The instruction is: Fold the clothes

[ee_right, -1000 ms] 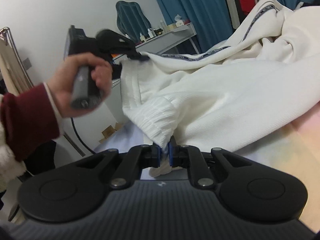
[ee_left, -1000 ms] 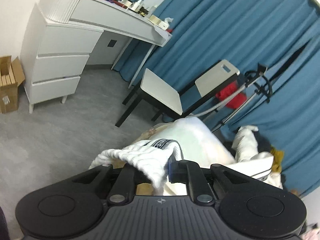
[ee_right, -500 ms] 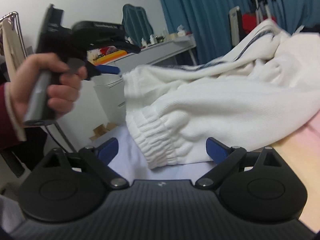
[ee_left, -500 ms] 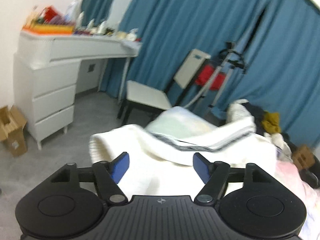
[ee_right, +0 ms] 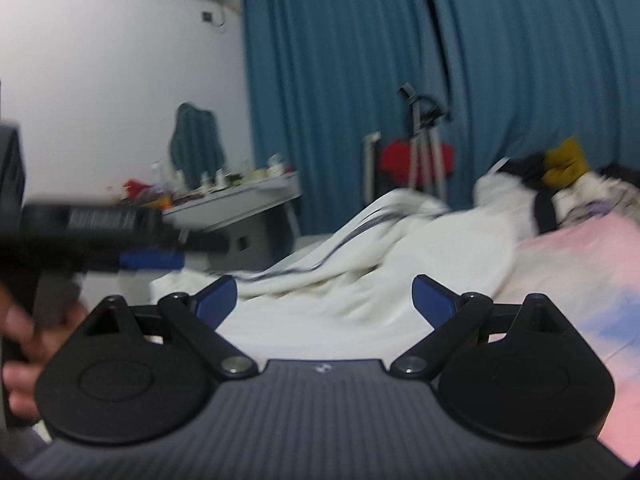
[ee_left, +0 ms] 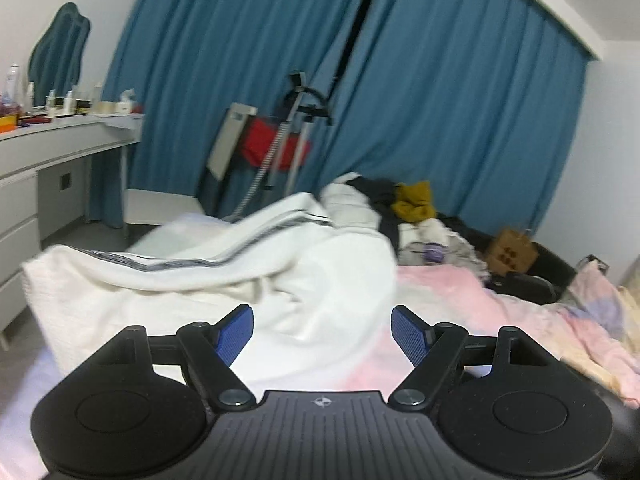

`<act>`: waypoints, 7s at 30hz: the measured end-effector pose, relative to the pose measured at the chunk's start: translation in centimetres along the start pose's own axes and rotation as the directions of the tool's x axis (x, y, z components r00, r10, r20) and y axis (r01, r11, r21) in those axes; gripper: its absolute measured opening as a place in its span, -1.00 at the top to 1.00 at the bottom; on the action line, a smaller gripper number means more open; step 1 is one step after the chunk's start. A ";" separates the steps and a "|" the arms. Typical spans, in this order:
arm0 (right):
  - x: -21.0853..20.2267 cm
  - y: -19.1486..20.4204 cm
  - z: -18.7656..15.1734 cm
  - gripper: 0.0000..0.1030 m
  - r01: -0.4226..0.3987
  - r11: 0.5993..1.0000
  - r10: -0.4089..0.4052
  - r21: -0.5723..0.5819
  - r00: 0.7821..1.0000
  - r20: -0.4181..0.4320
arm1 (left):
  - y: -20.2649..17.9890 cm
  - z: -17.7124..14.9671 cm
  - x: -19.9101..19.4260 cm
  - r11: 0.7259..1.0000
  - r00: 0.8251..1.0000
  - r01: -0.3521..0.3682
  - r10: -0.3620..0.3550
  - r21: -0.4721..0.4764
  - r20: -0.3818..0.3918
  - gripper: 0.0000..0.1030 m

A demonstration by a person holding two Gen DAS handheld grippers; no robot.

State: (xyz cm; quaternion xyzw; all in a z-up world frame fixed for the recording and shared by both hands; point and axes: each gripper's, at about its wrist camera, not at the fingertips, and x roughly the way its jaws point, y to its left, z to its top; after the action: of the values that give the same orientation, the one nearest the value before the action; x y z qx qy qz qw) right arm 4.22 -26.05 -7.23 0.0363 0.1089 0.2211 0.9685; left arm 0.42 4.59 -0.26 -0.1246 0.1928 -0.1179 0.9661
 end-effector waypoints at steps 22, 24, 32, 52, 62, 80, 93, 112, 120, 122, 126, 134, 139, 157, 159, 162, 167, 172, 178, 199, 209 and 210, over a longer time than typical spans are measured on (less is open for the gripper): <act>-2.9 -9.7 -0.8 -0.86 0.228 0.974 -0.228 0.008 0.973 0.039 | -2.5 -6.4 10.8 0.981 0.991 -0.065 0.085 0.181 -0.106 -0.54; -3.2 -10.4 -0.6 -0.86 0.275 0.961 -0.275 0.021 0.960 0.053 | -2.8 -6.1 12.4 0.977 0.989 -0.064 0.089 0.202 -0.116 -0.54; -4.3 -13.0 -1.3 -0.86 0.359 0.921 -0.365 0.154 0.931 0.015 | -5.3 -5.6 22.4 0.952 0.990 -0.047 0.085 0.301 -0.111 -0.54; 4.1 -18.7 -6.9 -0.86 0.408 0.875 -0.348 0.259 0.904 -0.248 | -13.2 -7.4 51.0 0.865 0.953 -0.146 0.253 0.480 -0.166 0.84; 4.4 -19.6 -6.8 -0.86 0.391 0.855 -0.332 0.340 0.918 -0.219 | -14.3 -1.3 37.3 0.897 0.999 0.019 0.003 0.441 -0.048 0.96; -1.8 -20.8 -5.7 -0.55 0.105 0.680 -0.098 0.725 0.994 -0.051 | -9.4 -11.1 5.7 0.872 0.938 0.306 -0.209 0.381 -0.277 0.94; 9.6 -27.6 -8.6 -0.13 0.097 0.477 0.027 0.873 0.992 -0.125 | -5.9 -12.2 4.9 0.921 0.904 0.343 -0.270 0.187 -0.330 0.93; 15.4 -31.5 -4.8 0.88 0.074 0.593 -0.117 0.802 0.993 -0.006 | -5.6 -12.5 10.9 0.881 0.849 0.453 -0.380 0.135 -0.366 0.88; 3.9 -32.6 0.0 0.88 0.190 0.630 -0.392 0.753 0.915 0.097 | -7.0 -12.7 11.9 0.863 0.821 0.496 -0.429 0.097 -0.377 0.54; 0.7 -33.2 0.2 0.88 0.243 0.623 -0.448 0.744 0.890 0.085 | -7.9 -12.9 12.1 0.846 0.803 0.522 -0.443 0.113 -0.398 0.45; -5.4 -34.2 -0.2 0.88 0.343 0.582 -0.556 0.737 0.829 0.054 | -9.0 -13.3 11.6 0.833 0.794 0.537 -0.446 0.132 -0.412 0.18; -10.7 -38.3 -9.9 0.89 0.484 0.290 -0.660 0.826 0.726 -0.194 | -6.9 -12.0 8.4 0.898 0.826 0.435 -0.368 0.069 -0.427 -0.36; -10.6 -39.6 -13.1 0.89 0.559 0.231 -0.646 0.796 0.700 -0.304 | -0.8 -9.5 6.5 0.959 0.859 0.213 -0.276 -0.189 -0.430 -0.57; -9.9 -38.8 -12.1 0.89 0.572 0.240 -0.681 0.784 0.675 -0.283 | 16.8 -10.9 9.1 0.431 0.955 -0.289 0.071 -0.855 -0.288 0.21; -10.1 -38.7 -12.2 0.89 0.569 0.233 -0.685 0.788 0.672 -0.283 | 17.1 -10.2 9.0 0.435 0.949 -0.312 0.096 -0.845 -0.301 0.70; -10.4 -38.6 -12.4 0.89 0.565 0.223 -0.690 0.794 0.667 -0.282 | 16.6 -7.8 8.4 0.511 0.943 -0.328 0.133 -0.795 -0.303 0.83; -10.9 -38.6 -12.5 0.90 0.555 0.211 -0.692 0.805 0.666 -0.279 | 18.2 -1.4 3.5 0.627 0.956 -0.293 0.197 -0.722 -0.217 0.87; -11.7 -37.7 -11.5 0.90 0.501 0.235 -0.713 0.833 0.671 -0.203 | 20.4 3.1 -1.4 0.687 0.959 -0.284 0.206 -0.668 -0.196 0.88; -13.1 -34.2 -7.2 0.91 0.529 0.360 -0.796 0.769 0.604 -0.043 | 23.9 1.1 -5.0 0.677 0.942 -0.326 0.171 -0.659 -0.290 0.87; -10.1 -35.7 -10.5 0.20 0.790 0.145 -0.741 0.596 0.486 -0.464 | 21.1 -1.0 -8.4 0.842 0.898 -0.410 0.305 -0.351 -0.317 -0.19; -8.9 -32.3 -6.5 -0.58 0.847 0.269 -0.845 0.457 0.436 -0.310 | 12.0 2.5 -9.2 0.912 0.913 -0.402 0.393 -0.078 -0.112 -0.66; -8.8 -31.7 -6.0 -0.58 0.840 0.301 -0.844 0.451 0.454 -0.284 | 10.8 2.6 -8.6 0.919 0.917 -0.390 0.383 -0.051 -0.107 -0.67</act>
State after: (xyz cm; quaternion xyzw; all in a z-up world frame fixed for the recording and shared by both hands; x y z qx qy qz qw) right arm 8.50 -58.26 -15.11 0.2417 0.1646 -0.3578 0.8868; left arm -4.31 17.63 1.91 -0.1128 0.2633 0.0766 0.9550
